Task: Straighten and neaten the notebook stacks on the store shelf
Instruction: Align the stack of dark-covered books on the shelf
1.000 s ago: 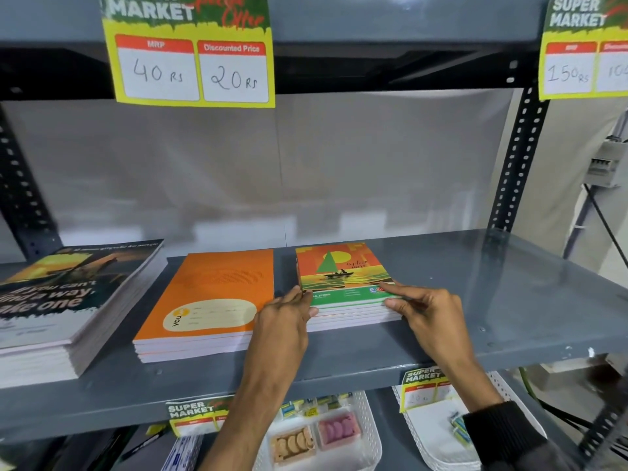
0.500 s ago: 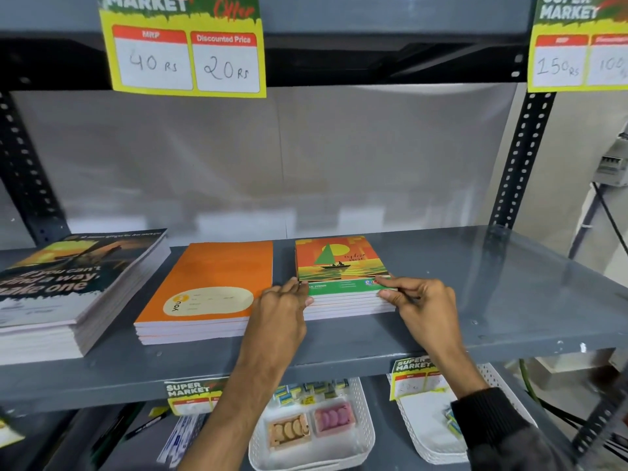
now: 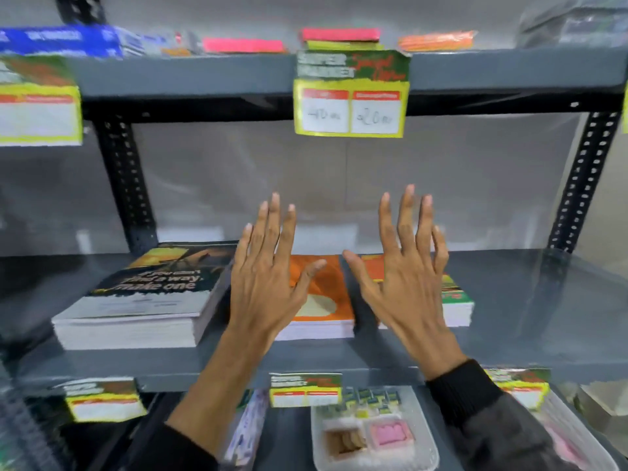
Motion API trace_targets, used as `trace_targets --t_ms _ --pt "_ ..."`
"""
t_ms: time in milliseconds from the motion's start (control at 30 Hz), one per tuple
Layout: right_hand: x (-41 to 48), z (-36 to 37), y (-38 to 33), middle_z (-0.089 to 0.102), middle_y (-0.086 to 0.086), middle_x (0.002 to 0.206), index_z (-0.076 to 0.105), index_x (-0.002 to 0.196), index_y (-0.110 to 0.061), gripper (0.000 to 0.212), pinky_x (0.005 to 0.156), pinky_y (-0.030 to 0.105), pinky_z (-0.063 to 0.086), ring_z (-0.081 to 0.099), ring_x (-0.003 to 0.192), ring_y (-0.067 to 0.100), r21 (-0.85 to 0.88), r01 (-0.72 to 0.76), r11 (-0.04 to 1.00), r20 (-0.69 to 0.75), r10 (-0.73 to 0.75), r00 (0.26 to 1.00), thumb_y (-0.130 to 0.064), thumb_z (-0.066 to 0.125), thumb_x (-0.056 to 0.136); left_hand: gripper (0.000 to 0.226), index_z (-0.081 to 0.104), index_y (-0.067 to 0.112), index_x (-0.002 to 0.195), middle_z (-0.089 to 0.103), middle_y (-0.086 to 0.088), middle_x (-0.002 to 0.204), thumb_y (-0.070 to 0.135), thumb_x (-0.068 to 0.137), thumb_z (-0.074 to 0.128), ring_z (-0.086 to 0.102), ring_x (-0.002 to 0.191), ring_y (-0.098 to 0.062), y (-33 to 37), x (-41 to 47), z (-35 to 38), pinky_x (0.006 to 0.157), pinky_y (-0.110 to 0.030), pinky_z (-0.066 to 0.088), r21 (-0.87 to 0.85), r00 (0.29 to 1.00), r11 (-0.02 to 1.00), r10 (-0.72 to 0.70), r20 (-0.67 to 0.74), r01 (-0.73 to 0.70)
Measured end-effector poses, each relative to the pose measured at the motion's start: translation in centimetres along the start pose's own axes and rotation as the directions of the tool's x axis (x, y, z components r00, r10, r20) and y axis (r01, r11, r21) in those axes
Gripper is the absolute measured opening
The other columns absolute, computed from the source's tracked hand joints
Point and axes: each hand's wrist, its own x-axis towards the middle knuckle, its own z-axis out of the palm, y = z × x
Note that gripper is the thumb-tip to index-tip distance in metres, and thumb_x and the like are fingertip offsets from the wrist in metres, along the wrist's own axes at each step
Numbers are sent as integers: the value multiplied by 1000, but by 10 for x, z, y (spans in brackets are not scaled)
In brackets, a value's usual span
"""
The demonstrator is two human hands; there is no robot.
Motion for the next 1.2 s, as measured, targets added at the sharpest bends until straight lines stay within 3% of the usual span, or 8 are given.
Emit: trace_targets --t_ms 333,467,567,667,767,967,1067,1200 --pt "-16 68 -154 -13 1 168 -3 159 -25 84 123 42 2 -14 154 22 90 50 995 161 -64 985 -67 34 95 80 15 17 155 10 -5 164 63 93 37 12 151 -19 -165 -44 -55 122 -40 17 57 997 996 -70 21 68" --pt "-30 87 -196 -18 1 167 -6 158 -24 86 122 42 11 -17 154 20 201 43 979 219 -88 972 -68 32 95 79 13 18 155 9 -2 165 64 94 34 12 151 -15 -212 -65 -62 122 -35 12 63 991 993 -106 76 101" --pt "-39 98 -221 -23 -2 166 -8 158 -25 86 119 38 9 -15 154 19 314 36 949 307 -137 942 -67 33 95 74 30 15 151 29 -6 159 62 94 35 28 146 -17 -238 -78 -64 121 -39 19 79 986 989 -132 106 124" --pt "-46 106 -236 10 4 168 24 157 -24 72 119 34 18 12 154 20 362 -25 932 467 -158 870 -63 32 97 60 63 14 126 65 -5 130 57 96 34 57 125 -19 -252 -88 -64 112 -41 35 107 975 982 -170 143 155" --pt "-50 113 -240 46 5 154 52 142 -17 61 115 29 25 31 146 22 398 -89 913 496 -132 858 -56 33 99 47 74 14 105 76 -3 107 46 98 40 68 106 -21 -258 -93 -63 90 -41 53 43 973 979 -203 113 199" --pt "-53 115 -239 44 2 155 51 144 -19 60 112 24 19 27 148 19 412 -117 904 508 -121 853 -56 34 99 33 75 12 102 76 -3 108 31 97 48 68 106 -20 -252 -99 -62 89 -38 55 -3 972 975 -223 77 224" --pt "-53 114 -237 31 -2 162 45 147 -27 65 122 36 19 19 152 15 450 -208 869 562 -95 822 -65 35 95 34 74 13 106 75 -2 112 33 98 48 66 112 -18 -259 -99 -64 92 -36 54 -34 975 978 -204 84 208" --pt "-57 111 -232 38 0 159 46 146 -27 71 120 42 33 28 149 13 512 -291 808 503 -7 864 -69 49 88 40 71 15 117 66 -4 129 38 99 44 55 126 -15 -278 -111 -62 102 -36 49 -267 947 909 -317 56 320"
